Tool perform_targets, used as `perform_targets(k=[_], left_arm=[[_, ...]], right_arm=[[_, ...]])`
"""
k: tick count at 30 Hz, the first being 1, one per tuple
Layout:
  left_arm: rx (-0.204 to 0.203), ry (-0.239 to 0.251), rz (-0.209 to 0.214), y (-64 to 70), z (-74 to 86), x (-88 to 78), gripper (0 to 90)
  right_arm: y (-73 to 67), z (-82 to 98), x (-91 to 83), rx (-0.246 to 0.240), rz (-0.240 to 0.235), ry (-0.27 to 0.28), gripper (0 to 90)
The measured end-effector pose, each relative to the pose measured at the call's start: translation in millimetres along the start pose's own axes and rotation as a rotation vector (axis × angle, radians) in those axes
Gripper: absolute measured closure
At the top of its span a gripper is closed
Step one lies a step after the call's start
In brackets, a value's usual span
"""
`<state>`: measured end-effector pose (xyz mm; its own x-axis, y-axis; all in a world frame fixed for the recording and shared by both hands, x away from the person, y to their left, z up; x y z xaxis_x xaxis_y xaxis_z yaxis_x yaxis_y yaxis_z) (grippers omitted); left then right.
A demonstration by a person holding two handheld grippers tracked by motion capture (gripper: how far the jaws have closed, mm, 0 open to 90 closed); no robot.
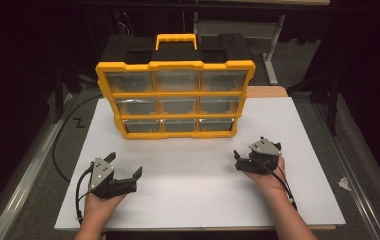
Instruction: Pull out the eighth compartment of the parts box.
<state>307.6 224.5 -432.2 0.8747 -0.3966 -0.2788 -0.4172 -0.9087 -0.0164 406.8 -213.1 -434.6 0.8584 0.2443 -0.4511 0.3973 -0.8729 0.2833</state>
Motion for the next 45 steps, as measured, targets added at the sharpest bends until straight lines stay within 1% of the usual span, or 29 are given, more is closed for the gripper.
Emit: perform_targets(k=[3,6,8,9,10,16,17,18,21,22,25,26,28,29,30,32,34,35,36,37,39,40,42,43,44,45], left_arm=[[-0.003,0.004,0.001,-0.4,-0.3,-0.5,0.8],[-0.004,0.005,0.000,-0.2,-0.1,0.1,0.8],[-0.002,0.004,-0.001,-0.1,0.0,0.7,0.8],[-0.002,0.004,-0.001,-0.1,0.0,0.7,0.8],[-0.001,0.003,0.001,0.1,0.0,1.0,0.8],[-0.002,0.003,0.000,0.7,0.1,0.8,0.8],[-0.002,0.003,0.000,0.7,0.1,0.8,0.8],[-0.001,0.001,0.001,1.0,0.2,0.9,0.8],[0.001,-0.001,0.002,1.3,0.4,1.0,0.8],[0.001,-0.001,0.002,1.3,0.4,1.0,0.8],[0.002,-0.003,0.004,1.4,0.5,1.1,0.8],[0.002,-0.003,0.004,1.4,0.5,1.1,0.8],[0.003,-0.003,0.005,1.6,0.5,1.2,0.8],[0.003,-0.003,0.005,1.6,0.5,1.2,0.8],[0.004,-0.003,0.006,1.6,0.5,1.2,0.8],[0.005,-0.003,0.006,1.7,0.5,1.1,0.8],[0.006,-0.003,0.007,1.6,0.5,1.0,0.8],[0.006,-0.003,0.007,1.6,0.5,1.0,0.8],[0.006,-0.003,0.007,1.6,0.5,1.0,0.8],[0.007,-0.003,0.007,1.5,0.6,1.1,0.8],[0.008,-0.003,0.008,1.5,0.6,1.1,0.8],[0.008,-0.003,0.008,1.5,0.6,1.0,0.8],[0.009,-0.002,0.008,1.5,0.6,1.0,0.8],[0.010,-0.002,0.008,1.5,0.6,0.9,0.8],[0.010,-0.002,0.008,1.5,0.6,0.9,0.8],[0.010,-0.002,0.009,1.5,0.6,1.0,0.8]], right_arm=[[2.1,3.2,-2.3,-0.016,0.011,-0.007,1.0],[0.9,2.8,-3.0,-0.038,0.020,-0.006,1.0],[-1.0,2.6,-3.0,-0.066,0.024,-0.004,1.0],[-1.0,2.6,-3.0,-0.066,0.024,-0.004,1.0],[-3.1,2.9,-2.7,-0.092,0.026,-0.008,1.0],[-8.9,4.1,-1.7,-0.154,0.026,-0.023,1.1],[-8.9,4.1,-1.7,-0.154,0.026,-0.023,1.1],[-11.0,3.8,-2.0,-0.174,0.028,-0.026,1.1],[-13.7,3.2,-2.2,-0.211,0.032,-0.033,1.1],[-13.7,3.2,-2.2,-0.211,0.032,-0.033,1.1],[-18.2,3.2,-1.9,-0.265,0.044,-0.042,1.1],[-18.2,3.2,-1.9,-0.265,0.044,-0.042,1.1],[-21.6,3.3,-1.8,-0.302,0.049,-0.048,1.1],[-21.6,3.3,-1.8,-0.302,0.049,-0.048,1.1],[-22.6,3.2,-1.8,-0.314,0.049,-0.049,1.1],[-25.3,2.9,-2.2,-0.350,0.056,-0.056,1.1],[-27.7,2.1,-3.0,-0.397,0.072,-0.057,1.1],[-29.6,1.9,-3.5,-0.407,0.075,-0.060,1.1],[-29.6,1.9,-3.5,-0.407,0.075,-0.060,1.1],[-32.2,0.2,-4.9,-0.462,0.081,-0.059,1.1],[-36.7,-0.9,-6.4,-0.491,0.095,-0.062,1.1],[-38.0,-1.9,-7.2,-0.521,0.100,-0.062,1.1],[-41.0,-3.0,-9.1,-0.557,0.105,-0.067,1.1],[-41.7,-4.3,-9.8,-0.592,0.109,-0.064,1.1],[-44.5,-3.5,-10.6,-0.577,0.110,-0.071,1.1],[-44.8,-5.1,-10.9,-0.617,0.112,-0.063,1.1]])
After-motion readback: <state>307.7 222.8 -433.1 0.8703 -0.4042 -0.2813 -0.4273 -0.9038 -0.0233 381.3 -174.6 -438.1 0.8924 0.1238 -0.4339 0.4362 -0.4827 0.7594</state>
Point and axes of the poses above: each handheld gripper's, and its own axes: x roughly forward along the jaws, z roughly out of its underside, y roughly to its right, the point moved 1 cm from there along x, roughly forward along the jaws
